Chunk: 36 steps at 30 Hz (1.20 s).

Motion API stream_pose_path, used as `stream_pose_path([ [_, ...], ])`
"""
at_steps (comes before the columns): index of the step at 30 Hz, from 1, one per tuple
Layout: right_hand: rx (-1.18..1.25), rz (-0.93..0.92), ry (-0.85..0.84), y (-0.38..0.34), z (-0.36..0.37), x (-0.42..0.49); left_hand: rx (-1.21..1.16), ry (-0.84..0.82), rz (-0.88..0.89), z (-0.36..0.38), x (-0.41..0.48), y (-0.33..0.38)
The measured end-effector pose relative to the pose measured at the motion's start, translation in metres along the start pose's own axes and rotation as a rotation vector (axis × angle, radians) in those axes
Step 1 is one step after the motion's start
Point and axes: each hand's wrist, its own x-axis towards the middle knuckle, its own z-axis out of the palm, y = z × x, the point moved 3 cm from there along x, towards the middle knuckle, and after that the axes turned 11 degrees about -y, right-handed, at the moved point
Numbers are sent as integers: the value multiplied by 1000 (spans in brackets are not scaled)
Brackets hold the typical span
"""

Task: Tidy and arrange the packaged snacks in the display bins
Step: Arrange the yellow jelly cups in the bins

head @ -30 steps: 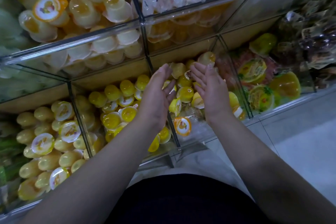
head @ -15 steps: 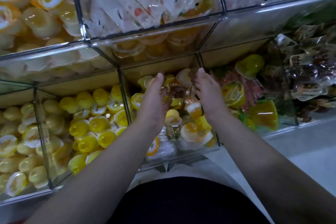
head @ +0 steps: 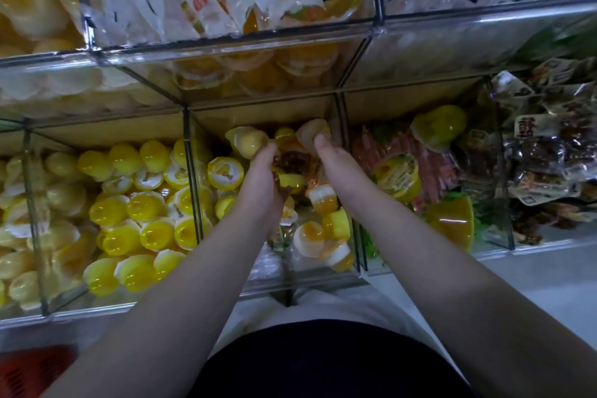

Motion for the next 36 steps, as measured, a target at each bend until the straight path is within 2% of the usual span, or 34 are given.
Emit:
stream_pose_path([
  [8,-201,-84,-75,-3,12,9,6,19,50,-15,26,-7],
  [12,-161,-12,-76,-5,10,9,6,26,51,-23,30,-7],
  [16,-116,-86,-27,1,12,4,-17,13,21,-36,22,-10],
  [22,-74,-134,-3,12,16,-16,65,-71,23,-45,6,-1],
  [30,-100,-292,110,9,11,-53,141,-194,86,-22,-26,16],
  [36,16,-417,193,6,-1,-78,154,-322,140,2,-48,9],
])
